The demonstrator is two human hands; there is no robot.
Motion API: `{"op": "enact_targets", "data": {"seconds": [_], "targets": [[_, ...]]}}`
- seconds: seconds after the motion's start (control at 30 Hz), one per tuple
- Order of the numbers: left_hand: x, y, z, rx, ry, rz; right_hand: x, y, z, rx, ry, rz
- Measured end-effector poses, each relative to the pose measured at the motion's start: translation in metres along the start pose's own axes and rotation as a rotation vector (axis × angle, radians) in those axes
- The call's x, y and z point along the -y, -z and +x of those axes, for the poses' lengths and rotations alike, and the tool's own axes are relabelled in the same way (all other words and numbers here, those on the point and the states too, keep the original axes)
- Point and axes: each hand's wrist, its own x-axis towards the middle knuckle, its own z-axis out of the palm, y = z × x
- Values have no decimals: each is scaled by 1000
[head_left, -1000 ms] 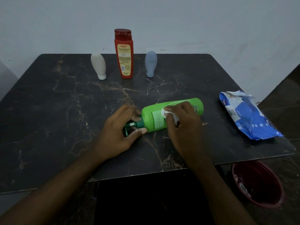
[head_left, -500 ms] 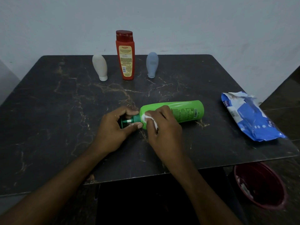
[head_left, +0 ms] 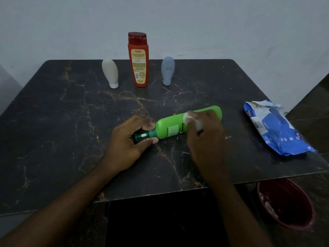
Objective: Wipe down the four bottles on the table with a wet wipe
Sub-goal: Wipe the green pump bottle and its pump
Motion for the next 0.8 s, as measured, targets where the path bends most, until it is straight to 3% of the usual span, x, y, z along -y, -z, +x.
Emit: {"op": "enact_targets", "data": {"seconds": [0.1,0.2,0.33,0.43,0.67,0.8], "targets": [[0,1,0,-9,27,-9,25,-17,-20,108,119,55],[-1,0,0,-9,37,-21,14,-9,-14,109,125,48],[-1,1,1,2,32,-26,-40,23,19,-69,-79,-37],[-3,1,0,11,22,-18,-61,32,29,-87,-191,-55],[-4,1,1,12,-5,5,18,-6,-10,110,112,47],[-6,2,2,11,-7,6,-2,2,1,25,71,-2]]}}
